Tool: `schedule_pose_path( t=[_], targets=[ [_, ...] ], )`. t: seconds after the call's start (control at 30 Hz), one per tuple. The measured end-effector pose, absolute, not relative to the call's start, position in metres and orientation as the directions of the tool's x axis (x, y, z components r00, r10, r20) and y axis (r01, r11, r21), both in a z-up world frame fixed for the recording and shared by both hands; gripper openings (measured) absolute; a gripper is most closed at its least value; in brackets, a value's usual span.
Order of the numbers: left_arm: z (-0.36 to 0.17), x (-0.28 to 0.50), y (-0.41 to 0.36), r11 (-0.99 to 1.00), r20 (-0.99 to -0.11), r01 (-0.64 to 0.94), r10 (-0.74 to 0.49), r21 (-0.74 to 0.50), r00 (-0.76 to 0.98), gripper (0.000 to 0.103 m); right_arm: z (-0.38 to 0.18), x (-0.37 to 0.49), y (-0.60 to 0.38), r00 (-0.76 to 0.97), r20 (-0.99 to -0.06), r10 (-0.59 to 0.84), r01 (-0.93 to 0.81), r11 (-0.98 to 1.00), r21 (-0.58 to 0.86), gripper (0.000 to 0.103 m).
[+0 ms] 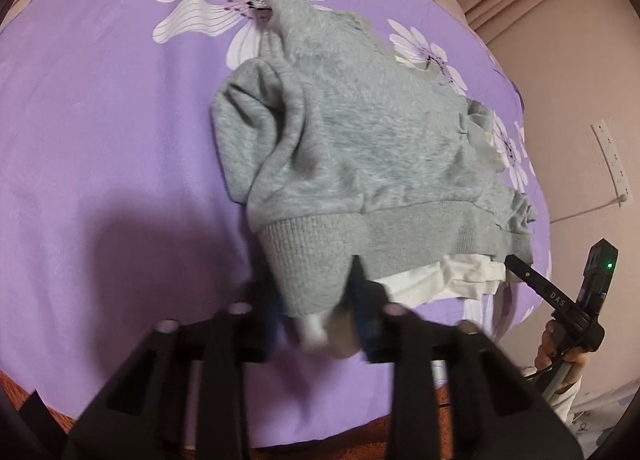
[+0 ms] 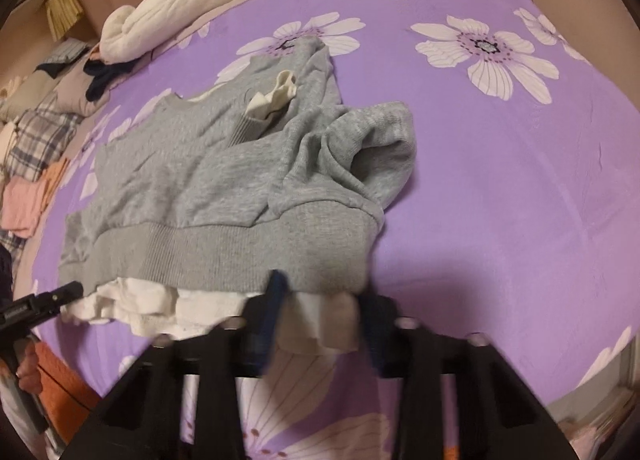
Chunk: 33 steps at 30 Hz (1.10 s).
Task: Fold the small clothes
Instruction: 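Lift the hem with both grippers and fold it toward the collar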
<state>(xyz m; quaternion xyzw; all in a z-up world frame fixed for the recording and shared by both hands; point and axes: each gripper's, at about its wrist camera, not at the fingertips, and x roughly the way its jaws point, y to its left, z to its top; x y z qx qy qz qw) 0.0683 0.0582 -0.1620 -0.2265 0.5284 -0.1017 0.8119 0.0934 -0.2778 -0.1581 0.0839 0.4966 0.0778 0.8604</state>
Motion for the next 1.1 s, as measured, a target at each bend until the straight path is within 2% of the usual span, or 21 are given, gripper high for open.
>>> schedule_pose_path(
  t=[0.03,0.13,0.5,1.1],
  targets=[
    [-0.160,0.069,0.057,0.879,-0.813,-0.074,-0.400,-0.471,0.423,0.021,-0.157,0.093,-0.277,0.497,-0.841,0.213,-0.057,0.975,0.214,0.017],
    [-0.145,0.065,0.054,0.886,-0.808,-0.057,-0.391,-0.460,0.441,0.019,-0.147,0.087,-0.275,0.506,-0.835,0.215,-0.073,0.976,0.206,0.013],
    [-0.075,0.047,0.058,0.860,-0.704,0.056,-0.451,-0.507,0.550,0.018,-0.085,0.067,-0.285,0.619,-0.712,0.331,-0.114,0.935,0.335,0.009],
    [-0.035,0.018,0.069,0.821,-0.628,0.101,-0.503,-0.562,0.594,0.018,-0.040,0.043,-0.298,0.718,-0.586,0.376,-0.145,0.904,0.402,0.007]
  ],
)
